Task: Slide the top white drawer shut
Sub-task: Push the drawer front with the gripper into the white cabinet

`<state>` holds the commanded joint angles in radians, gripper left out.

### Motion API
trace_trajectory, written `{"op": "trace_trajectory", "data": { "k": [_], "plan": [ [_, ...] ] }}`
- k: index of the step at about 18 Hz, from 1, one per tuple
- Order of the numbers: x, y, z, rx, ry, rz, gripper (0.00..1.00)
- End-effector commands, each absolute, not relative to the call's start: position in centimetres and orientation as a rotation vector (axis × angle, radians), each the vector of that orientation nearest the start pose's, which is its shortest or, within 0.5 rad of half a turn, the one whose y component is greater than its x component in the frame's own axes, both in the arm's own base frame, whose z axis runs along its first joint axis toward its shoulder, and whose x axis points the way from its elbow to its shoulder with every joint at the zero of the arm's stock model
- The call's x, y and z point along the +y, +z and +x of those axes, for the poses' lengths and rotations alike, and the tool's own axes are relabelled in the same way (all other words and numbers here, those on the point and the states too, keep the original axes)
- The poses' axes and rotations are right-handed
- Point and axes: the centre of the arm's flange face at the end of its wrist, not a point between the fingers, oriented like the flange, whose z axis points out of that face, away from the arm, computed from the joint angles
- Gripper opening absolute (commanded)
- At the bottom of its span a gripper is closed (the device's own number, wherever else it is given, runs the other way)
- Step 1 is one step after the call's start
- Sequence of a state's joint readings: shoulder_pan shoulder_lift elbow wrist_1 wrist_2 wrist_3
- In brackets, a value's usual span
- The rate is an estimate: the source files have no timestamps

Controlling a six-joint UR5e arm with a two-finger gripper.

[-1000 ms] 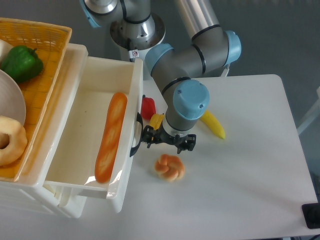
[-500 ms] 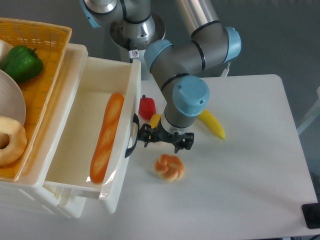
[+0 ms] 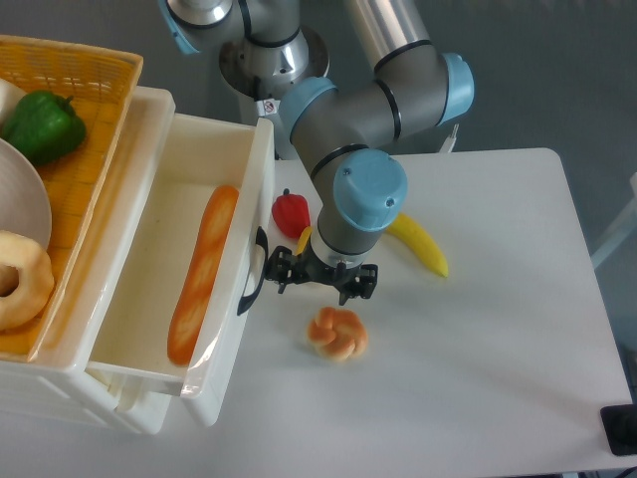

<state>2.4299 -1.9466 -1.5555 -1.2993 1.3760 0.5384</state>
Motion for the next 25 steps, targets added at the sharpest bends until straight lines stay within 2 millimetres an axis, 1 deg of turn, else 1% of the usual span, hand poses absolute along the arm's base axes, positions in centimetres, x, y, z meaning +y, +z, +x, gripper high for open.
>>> {"op": "trace_trajectory", "data": {
  "k": [2,6,11,13,15,19,24,25],
  "plan": [
    [51.7,31.4,-36.2,-0.507,-0.316,-3.026,1.0],
    [52.5,31.5,-35.0,-0.51,-0.316,-3.03,1.0],
    [53.7,31.6,-33.3,-0.464,-0.309,-3.043,1.0],
    [53.9,31.6,-32.9,-0.454,-0.307,-3.046,1.0],
    [54.1,32.2,-32.4,-0.438,-0.297,-3.041,1.0],
    [54.6,32.6,-31.6,-0.412,-0.287,-3.038,1.0],
    [54.6,32.7,-31.4,-0.405,-0.284,-3.042,1.0],
    [54.9,32.7,-30.9,-0.394,-0.284,-3.044,1.0]
  ]
}}
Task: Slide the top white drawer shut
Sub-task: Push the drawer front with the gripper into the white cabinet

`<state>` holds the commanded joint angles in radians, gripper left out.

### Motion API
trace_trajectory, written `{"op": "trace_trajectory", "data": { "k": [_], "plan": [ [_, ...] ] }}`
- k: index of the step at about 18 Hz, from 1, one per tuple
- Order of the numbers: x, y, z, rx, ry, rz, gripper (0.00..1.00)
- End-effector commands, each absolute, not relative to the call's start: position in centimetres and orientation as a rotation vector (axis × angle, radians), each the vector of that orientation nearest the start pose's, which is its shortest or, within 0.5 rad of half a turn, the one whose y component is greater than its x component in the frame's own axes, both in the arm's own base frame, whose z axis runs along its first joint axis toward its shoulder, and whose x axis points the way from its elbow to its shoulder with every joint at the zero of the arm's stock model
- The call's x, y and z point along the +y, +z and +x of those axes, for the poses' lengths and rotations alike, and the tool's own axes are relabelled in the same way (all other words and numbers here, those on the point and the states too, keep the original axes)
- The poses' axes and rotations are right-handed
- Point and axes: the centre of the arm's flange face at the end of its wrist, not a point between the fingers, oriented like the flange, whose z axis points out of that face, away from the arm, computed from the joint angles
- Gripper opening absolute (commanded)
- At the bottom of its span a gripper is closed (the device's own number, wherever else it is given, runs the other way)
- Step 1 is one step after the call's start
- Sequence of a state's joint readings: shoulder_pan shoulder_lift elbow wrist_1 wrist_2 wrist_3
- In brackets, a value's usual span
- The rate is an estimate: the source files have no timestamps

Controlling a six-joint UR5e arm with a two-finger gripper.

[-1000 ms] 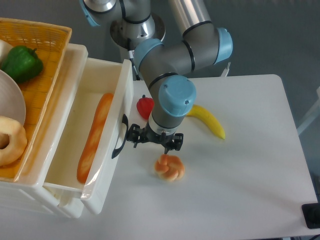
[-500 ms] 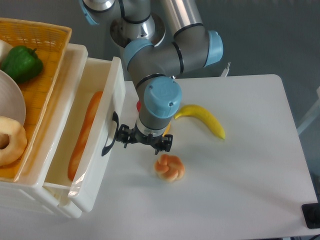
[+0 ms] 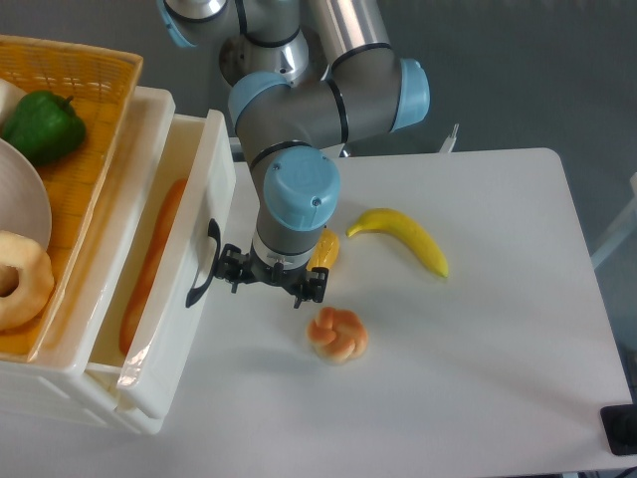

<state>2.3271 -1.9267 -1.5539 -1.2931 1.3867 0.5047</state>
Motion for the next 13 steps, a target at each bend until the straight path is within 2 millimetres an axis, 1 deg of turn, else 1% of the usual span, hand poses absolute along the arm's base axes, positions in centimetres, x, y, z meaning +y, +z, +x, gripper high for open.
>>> {"op": "trace_trajectory", "data": {
  "k": [6,11,13],
  "plan": [
    [55.4,32.7,-30.0,-0.369,-0.283,-3.044,1.0],
    [55.5,32.9,-29.8,-0.364,-0.28,-3.043,1.0],
    [55.8,32.9,-29.3,-0.35,-0.281,-3.045,1.0]
  ]
}}
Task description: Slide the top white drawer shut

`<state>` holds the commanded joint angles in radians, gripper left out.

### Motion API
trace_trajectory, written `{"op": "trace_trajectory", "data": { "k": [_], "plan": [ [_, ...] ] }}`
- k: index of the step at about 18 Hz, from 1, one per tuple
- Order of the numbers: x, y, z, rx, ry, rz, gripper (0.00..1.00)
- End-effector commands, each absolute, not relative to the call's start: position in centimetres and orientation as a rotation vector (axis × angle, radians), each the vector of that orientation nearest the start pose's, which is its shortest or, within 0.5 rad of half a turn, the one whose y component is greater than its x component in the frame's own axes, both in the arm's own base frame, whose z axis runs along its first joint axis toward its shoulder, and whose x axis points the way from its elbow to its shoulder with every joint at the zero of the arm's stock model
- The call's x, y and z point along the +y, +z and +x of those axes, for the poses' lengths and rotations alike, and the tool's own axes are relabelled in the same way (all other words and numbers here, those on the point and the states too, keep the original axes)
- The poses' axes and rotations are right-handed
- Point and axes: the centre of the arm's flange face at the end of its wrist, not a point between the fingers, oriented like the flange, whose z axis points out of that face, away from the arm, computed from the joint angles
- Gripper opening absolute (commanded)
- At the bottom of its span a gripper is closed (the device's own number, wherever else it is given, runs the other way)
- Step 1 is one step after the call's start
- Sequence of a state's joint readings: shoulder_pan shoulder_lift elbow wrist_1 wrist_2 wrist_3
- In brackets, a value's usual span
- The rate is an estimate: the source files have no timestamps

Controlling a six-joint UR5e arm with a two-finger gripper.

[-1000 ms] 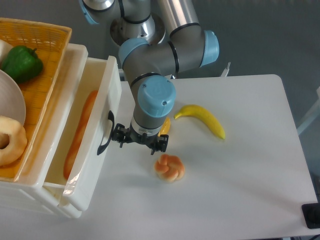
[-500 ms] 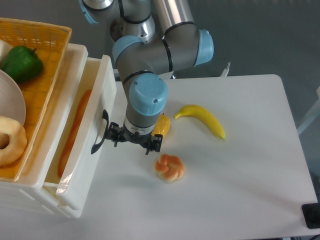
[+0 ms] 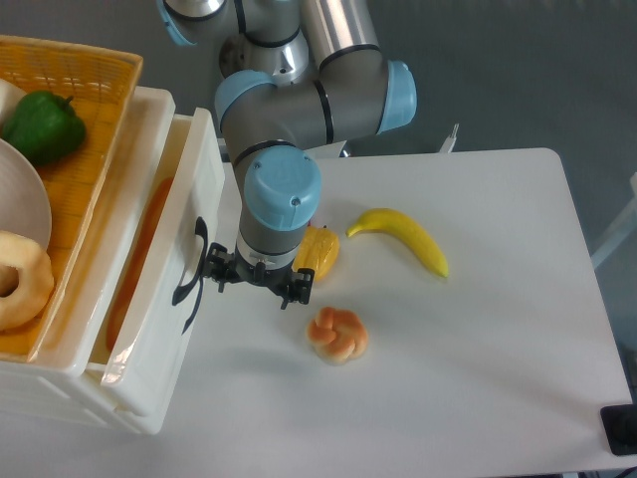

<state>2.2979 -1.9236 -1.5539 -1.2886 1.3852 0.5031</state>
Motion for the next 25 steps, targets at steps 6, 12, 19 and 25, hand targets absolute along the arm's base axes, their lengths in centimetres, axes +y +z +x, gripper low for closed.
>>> {"op": "trace_trajectory", "data": {
  "k": [6,12,19,25],
  "plan": [
    [55.8,32.9,-29.1,-0.346,-0.28,-3.048,1.0],
    [56.0,32.7,-28.7,-0.335,-0.282,-3.051,1.0],
    [56.1,32.8,-28.5,-0.33,-0.282,-3.052,1.0],
    [56.2,32.7,-28.1,-0.321,-0.287,-3.055,1.0]
  ]
}}
